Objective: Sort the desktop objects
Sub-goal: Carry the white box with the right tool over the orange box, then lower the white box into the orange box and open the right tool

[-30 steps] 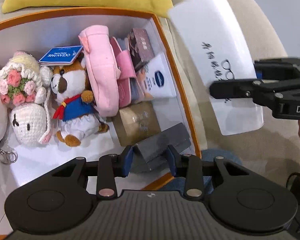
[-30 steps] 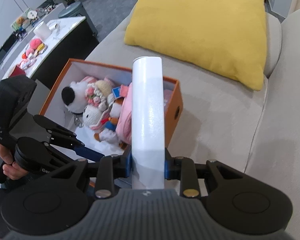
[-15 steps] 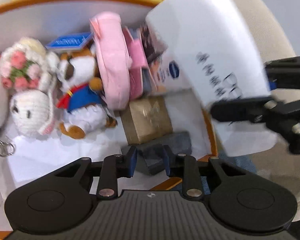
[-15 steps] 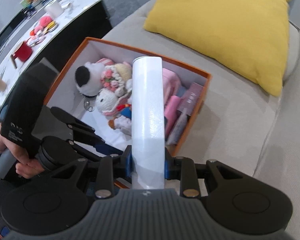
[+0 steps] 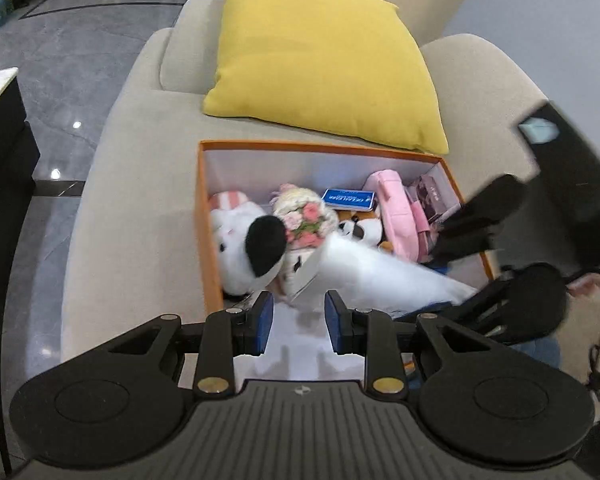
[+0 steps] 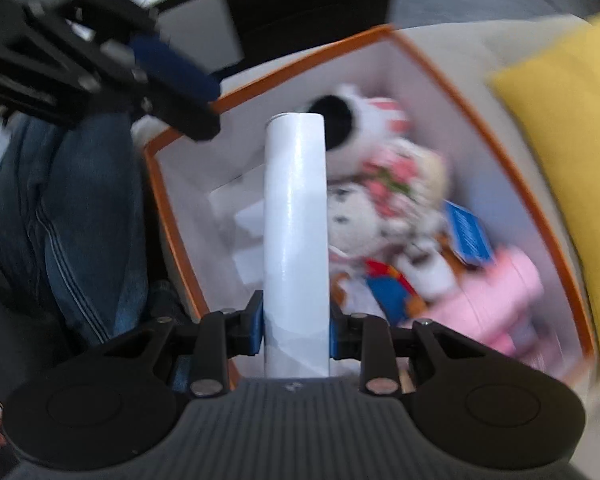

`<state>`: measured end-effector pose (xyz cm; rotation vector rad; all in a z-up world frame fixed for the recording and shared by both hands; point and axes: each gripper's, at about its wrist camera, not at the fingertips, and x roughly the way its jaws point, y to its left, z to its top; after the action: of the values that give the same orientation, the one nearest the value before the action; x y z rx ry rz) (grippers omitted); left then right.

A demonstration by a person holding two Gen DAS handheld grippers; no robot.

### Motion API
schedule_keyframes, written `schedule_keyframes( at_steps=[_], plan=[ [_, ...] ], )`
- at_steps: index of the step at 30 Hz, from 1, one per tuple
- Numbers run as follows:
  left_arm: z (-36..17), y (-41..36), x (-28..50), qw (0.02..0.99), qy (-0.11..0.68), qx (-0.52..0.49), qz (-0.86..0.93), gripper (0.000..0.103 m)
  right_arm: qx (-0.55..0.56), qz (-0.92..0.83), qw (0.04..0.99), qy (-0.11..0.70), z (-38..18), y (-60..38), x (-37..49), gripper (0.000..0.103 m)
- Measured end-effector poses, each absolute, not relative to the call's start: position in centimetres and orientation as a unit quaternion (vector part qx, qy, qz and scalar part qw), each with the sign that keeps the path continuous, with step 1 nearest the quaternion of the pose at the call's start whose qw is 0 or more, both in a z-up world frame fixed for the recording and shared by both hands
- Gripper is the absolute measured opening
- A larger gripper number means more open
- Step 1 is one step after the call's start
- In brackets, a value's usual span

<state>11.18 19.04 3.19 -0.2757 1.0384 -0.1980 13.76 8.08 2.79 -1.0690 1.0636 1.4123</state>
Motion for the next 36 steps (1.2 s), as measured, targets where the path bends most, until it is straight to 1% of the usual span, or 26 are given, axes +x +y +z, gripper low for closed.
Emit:
schedule_keyframes(
  at_steps=[2, 6, 10, 14, 18, 23, 25, 27, 29, 36],
  plan=[
    [3.1, 19.2, 10.8, 0.856, 0.491, -0.128, -0.101, 0.031, -0.467, 0.606, 0.476, 0.433, 1.7, 9.6, 13.1, 0.031],
    [2.7, 18.5, 10.5, 0.861, 0.484, -0.104, -0.117, 0.031, -0.485, 0.639, 0.395, 0.448, -0.7, 11.6, 13.0, 0.031],
    [2.1, 17.9, 10.8, 0.858, 0.490, -0.079, -0.132, 0.031, -0.492, 0.651, 0.340, 0.467, -3.0, 12.9, 13.7, 0.031],
    [1.3, 17.4, 11.4, 0.853, 0.498, -0.069, -0.139, 0.031, -0.475, 0.662, 0.300, 0.496, -5.0, 13.7, 14.5, 0.031],
    [0.5, 17.1, 12.2, 0.847, 0.507, -0.063, -0.145, 0.031, -0.464, 0.665, 0.288, 0.510, -6.4, 14.2, 15.3, 0.032],
    [0.3, 17.0, 12.5, 0.845, 0.511, -0.062, -0.143, 0.031, -0.497, 0.650, 0.282, 0.502, -8.0, 13.8, 14.8, 0.033],
    [0.3, 17.2, 12.4, 0.845, 0.511, -0.064, -0.141, 0.031, -0.491, 0.654, 0.293, 0.495, -7.6, 13.5, 15.0, 0.035],
    [0.2, 17.4, 12.4, 0.845, 0.512, -0.065, -0.137, 0.031, -0.489, 0.654, 0.308, 0.488, -7.0, 13.3, 15.3, 0.041],
    [0.3, 17.4, 12.3, 0.846, 0.512, -0.065, -0.136, 0.031, -0.489, 0.653, 0.322, 0.480, -6.4, 13.1, 15.6, 0.043],
    [0.6, 16.9, 11.7, 0.847, 0.508, -0.066, -0.141, 0.031, -0.490, 0.649, 0.344, 0.470, -5.9, 12.8, 15.7, 0.043]
  ],
)
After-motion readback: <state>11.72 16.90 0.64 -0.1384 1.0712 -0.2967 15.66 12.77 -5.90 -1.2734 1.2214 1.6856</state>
